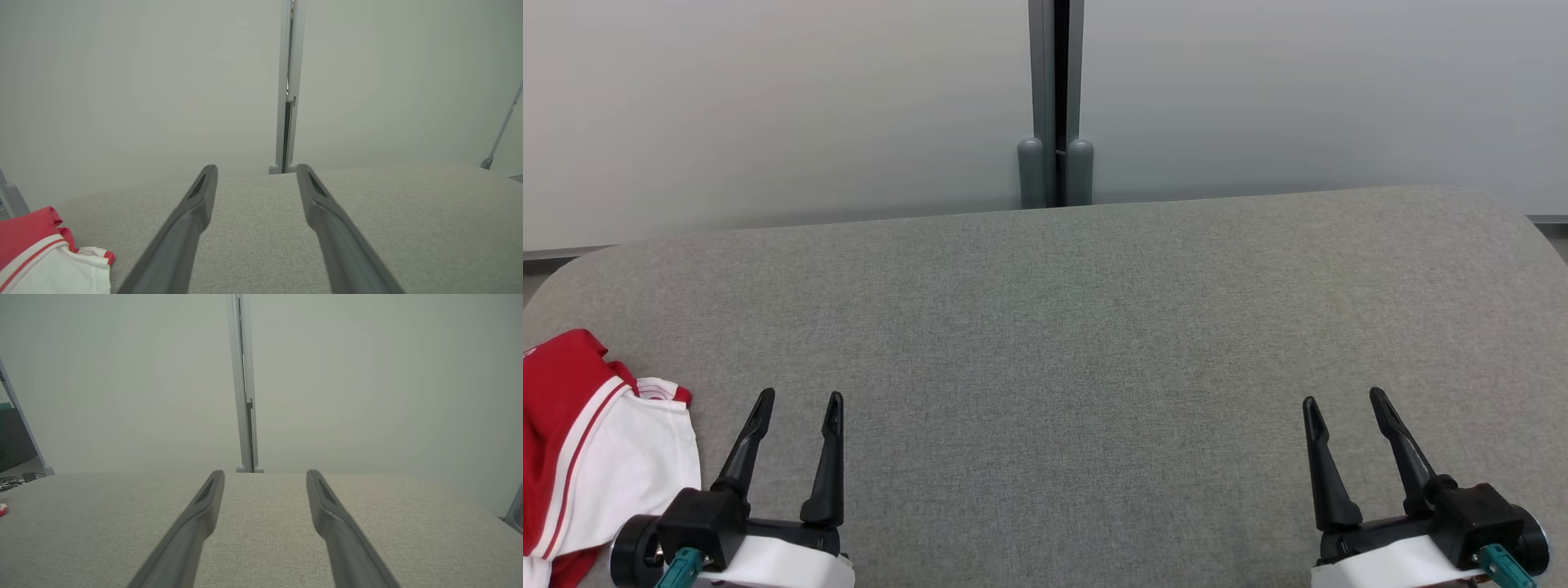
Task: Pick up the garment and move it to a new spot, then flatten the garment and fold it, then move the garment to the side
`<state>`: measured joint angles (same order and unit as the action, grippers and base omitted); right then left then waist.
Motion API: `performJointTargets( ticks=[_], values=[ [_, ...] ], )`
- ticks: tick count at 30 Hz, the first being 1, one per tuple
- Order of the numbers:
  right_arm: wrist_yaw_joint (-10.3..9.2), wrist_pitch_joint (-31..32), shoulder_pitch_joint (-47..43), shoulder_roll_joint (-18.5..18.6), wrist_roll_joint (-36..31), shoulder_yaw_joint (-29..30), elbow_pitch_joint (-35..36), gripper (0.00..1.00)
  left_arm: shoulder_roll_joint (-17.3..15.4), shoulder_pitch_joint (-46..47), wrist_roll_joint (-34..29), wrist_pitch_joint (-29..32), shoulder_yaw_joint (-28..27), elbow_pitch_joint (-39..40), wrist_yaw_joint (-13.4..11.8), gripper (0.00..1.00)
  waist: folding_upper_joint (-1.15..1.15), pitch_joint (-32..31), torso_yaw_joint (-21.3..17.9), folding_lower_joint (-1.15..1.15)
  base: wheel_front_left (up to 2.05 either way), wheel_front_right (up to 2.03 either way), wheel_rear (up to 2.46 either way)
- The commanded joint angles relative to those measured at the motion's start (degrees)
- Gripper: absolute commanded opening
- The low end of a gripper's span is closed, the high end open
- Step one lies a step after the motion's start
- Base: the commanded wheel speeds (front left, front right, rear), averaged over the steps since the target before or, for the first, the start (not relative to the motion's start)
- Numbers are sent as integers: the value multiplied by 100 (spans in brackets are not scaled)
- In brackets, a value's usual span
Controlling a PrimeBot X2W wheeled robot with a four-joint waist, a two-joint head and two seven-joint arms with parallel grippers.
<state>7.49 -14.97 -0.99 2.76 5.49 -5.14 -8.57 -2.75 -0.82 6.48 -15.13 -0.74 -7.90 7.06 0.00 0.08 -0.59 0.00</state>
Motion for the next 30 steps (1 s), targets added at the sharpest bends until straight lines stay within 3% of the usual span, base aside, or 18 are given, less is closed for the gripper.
performJointTargets(
  ticks=[1, 20, 30],
  values=[
    [0, -34, -40, 22, 10, -9, -14, 100, -25, -15, 3, -4, -7, -4, 22, 100, 0, 2, 2, 0, 0, 0, 0],
    [0, -34, -35, 22, 31, 9, 14, 100, -25, -9, 15, -4, -42, -89, 11, 100, 0, 4, 79, 0, 0, 0, 0],
    [0, -23, -187, 19, -2, -24, 20, 100, -27, -74, 112, -3, -10, -97, -91, 100, 0, -13, 946, 0, 0, 0, 0]
  ],
)
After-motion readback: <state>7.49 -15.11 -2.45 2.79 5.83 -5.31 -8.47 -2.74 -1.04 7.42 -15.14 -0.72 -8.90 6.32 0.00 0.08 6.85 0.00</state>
